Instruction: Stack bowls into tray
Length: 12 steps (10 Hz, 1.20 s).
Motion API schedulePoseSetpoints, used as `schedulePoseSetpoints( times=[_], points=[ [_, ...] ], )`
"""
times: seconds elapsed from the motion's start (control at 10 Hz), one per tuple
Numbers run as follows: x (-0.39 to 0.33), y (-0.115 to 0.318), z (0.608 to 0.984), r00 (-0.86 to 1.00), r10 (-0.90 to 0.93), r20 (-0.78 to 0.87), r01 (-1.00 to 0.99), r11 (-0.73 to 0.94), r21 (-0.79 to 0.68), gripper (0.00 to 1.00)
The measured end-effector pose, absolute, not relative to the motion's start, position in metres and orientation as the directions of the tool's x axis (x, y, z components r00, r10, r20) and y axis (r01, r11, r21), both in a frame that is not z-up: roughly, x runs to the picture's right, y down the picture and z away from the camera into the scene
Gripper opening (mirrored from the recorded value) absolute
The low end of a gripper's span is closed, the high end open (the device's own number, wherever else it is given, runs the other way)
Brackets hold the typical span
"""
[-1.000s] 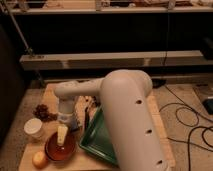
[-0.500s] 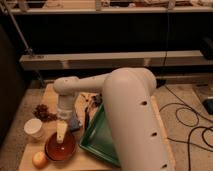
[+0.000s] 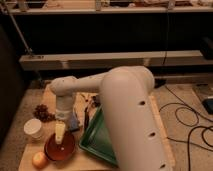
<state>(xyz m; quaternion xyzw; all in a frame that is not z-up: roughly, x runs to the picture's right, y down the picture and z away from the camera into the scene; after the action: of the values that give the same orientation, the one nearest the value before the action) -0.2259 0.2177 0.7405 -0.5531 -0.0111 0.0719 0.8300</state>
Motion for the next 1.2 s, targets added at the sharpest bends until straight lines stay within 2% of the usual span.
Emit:
schedulePoseSetpoints(
  times=[0.3,0.5,0.8,1.2],
  points=[
    [-0.216,0.221,0.730,0.972,0.135,-0.195,-0.234,0.419,-0.877,0.80],
    [-0.204,0.223,0.730,0.957,0.179,-0.227,-0.281,0.392,-0.876,0.80],
    [-0.184,0.227,0.749,0.926,0.332,-0.179,-0.287,0.313,-0.905,0.80],
    [-0.197,0.234,0.758,0.941,0.303,-0.149,-0.251,0.334,-0.909,0.80]
  ],
)
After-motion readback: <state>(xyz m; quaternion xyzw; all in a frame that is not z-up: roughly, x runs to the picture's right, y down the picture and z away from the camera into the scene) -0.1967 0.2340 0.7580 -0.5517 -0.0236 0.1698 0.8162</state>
